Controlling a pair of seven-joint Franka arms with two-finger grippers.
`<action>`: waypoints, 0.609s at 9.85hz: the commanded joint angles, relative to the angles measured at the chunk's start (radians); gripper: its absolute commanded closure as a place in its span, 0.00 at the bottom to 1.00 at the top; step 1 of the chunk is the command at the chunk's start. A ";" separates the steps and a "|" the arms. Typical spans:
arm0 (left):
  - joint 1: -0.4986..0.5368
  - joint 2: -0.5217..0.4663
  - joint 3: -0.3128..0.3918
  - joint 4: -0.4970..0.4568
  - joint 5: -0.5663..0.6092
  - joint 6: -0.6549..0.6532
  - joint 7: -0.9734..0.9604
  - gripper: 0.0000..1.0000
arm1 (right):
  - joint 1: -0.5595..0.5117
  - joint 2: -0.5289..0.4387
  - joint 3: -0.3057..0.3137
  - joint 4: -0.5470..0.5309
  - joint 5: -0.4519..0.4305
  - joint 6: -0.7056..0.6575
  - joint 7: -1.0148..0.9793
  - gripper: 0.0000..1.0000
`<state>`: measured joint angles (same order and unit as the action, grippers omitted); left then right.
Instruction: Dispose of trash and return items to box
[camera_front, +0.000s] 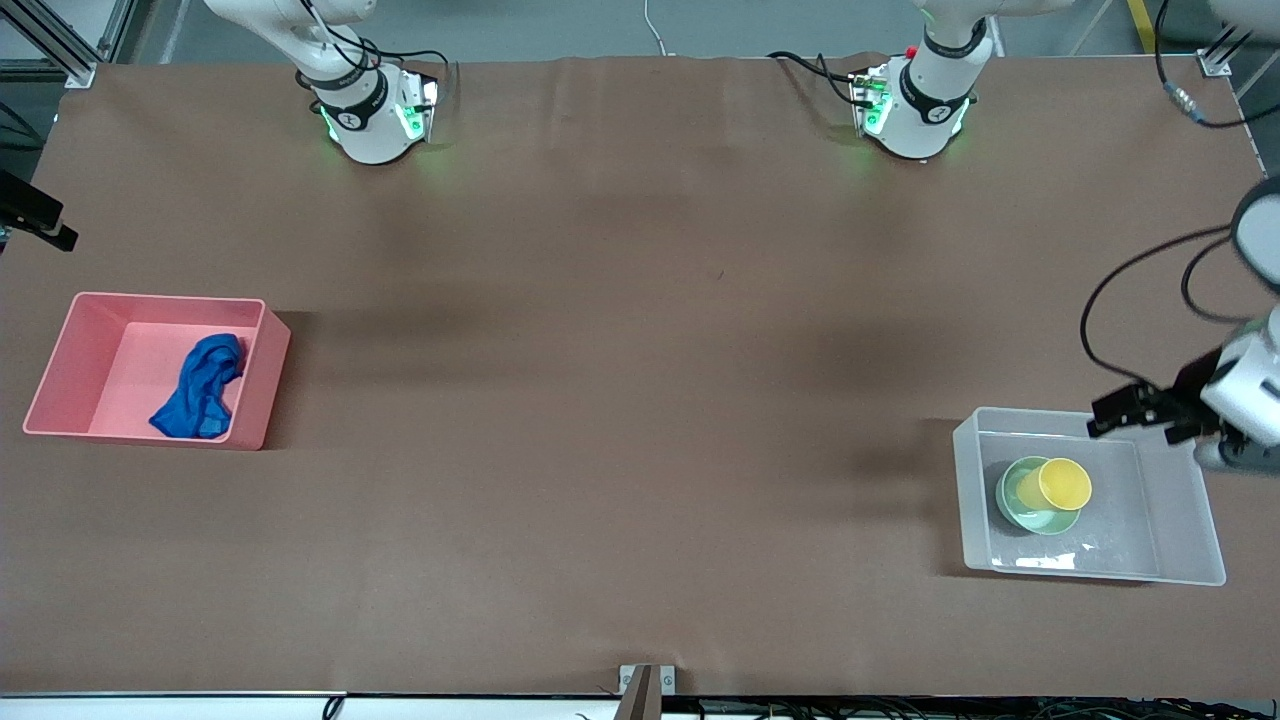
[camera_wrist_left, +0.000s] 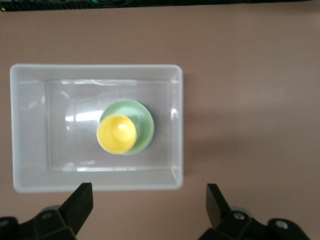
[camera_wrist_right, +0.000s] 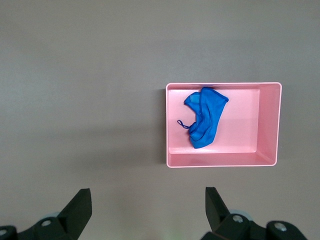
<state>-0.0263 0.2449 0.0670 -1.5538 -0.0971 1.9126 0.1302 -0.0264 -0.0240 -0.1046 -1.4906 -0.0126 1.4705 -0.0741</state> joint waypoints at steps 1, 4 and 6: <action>0.000 -0.146 -0.093 -0.058 0.119 -0.137 -0.171 0.00 | 0.009 0.004 -0.009 0.009 0.000 -0.004 -0.007 0.00; 0.002 -0.233 -0.122 -0.057 0.139 -0.229 -0.222 0.00 | 0.010 0.004 -0.009 0.009 -0.001 -0.004 -0.009 0.00; -0.001 -0.205 -0.113 0.059 0.113 -0.332 -0.216 0.00 | 0.006 0.004 -0.009 0.009 -0.001 -0.002 -0.007 0.00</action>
<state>-0.0270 0.0013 -0.0513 -1.5479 0.0288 1.6502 -0.0824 -0.0263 -0.0217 -0.1063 -1.4902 -0.0129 1.4705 -0.0742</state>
